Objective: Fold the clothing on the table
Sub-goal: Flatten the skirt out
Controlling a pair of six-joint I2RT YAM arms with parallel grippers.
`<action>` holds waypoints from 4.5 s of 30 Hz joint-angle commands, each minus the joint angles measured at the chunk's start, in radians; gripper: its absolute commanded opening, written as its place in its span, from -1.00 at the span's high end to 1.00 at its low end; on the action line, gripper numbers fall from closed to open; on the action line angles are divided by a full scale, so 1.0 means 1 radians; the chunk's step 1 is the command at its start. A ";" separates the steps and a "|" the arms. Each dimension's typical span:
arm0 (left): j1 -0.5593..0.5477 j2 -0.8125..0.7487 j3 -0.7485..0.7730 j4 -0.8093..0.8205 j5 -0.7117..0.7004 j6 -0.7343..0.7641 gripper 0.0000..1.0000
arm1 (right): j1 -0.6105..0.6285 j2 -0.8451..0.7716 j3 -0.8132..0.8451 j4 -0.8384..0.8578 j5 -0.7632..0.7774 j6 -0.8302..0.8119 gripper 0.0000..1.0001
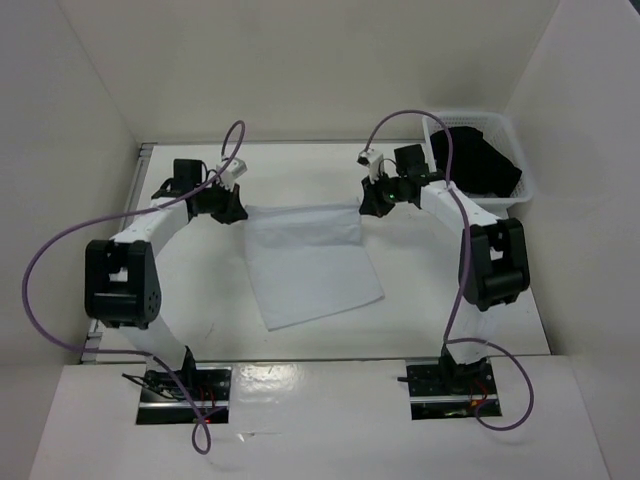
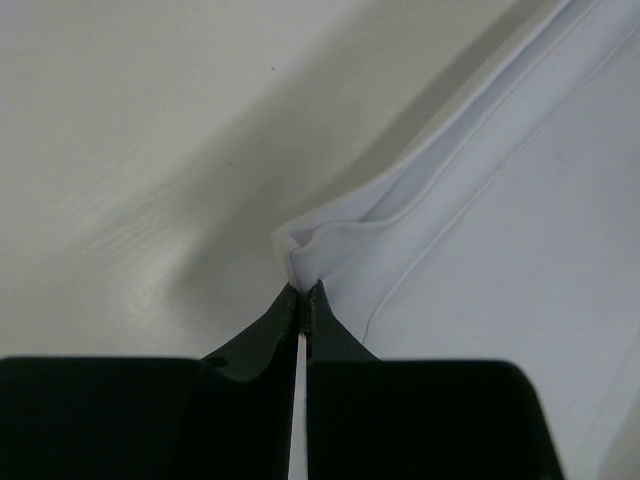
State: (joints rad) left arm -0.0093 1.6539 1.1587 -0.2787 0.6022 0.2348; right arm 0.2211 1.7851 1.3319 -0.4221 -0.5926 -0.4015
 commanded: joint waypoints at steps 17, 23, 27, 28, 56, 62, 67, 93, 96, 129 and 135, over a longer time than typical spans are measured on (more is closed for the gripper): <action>0.035 0.153 0.223 0.135 -0.205 -0.097 -0.97 | 0.020 0.318 0.482 0.074 0.425 0.226 -0.54; 0.065 -0.086 0.182 0.000 -0.223 -0.150 -0.99 | 0.124 0.009 0.225 0.120 0.536 0.190 -0.97; 0.031 -0.226 0.138 -0.143 -0.266 -0.114 -0.99 | 0.211 -0.136 0.092 0.019 0.545 0.130 -0.97; 0.022 -0.247 0.127 -0.205 -0.266 -0.101 -0.99 | 0.212 -0.157 0.045 0.000 0.545 0.121 -0.97; 0.095 -0.695 -0.157 -0.382 -0.214 -0.106 -0.99 | 0.411 -0.147 -0.203 -0.305 0.441 -0.097 -0.97; 0.095 -0.706 -0.166 -0.373 -0.232 -0.106 -0.99 | 0.411 -0.062 -0.194 -0.277 0.461 -0.088 -0.97; 0.095 -0.706 -0.166 -0.364 -0.243 -0.106 -0.99 | 0.411 -0.053 -0.214 -0.267 0.461 -0.088 -0.97; 0.095 -0.724 -0.175 -0.364 -0.252 -0.106 -0.99 | 0.439 0.079 -0.165 -0.409 0.221 -0.169 -0.97; 0.095 -0.733 -0.175 -0.364 -0.252 -0.106 -0.99 | 0.439 0.088 -0.165 -0.428 0.208 -0.189 -0.97; 0.095 -0.724 -0.185 -0.364 -0.243 -0.106 -0.99 | 0.439 -0.058 -0.165 -0.454 0.100 -0.261 -0.97; 0.095 -0.714 -0.185 -0.364 -0.243 -0.106 -0.99 | 0.397 -0.127 -0.183 -0.406 0.120 -0.232 -0.97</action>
State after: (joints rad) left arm 0.0811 0.9405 0.9771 -0.6685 0.3454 0.1089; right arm 0.6376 1.7176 1.1515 -0.8768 -0.4763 -0.6510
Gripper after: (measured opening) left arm 0.995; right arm 0.985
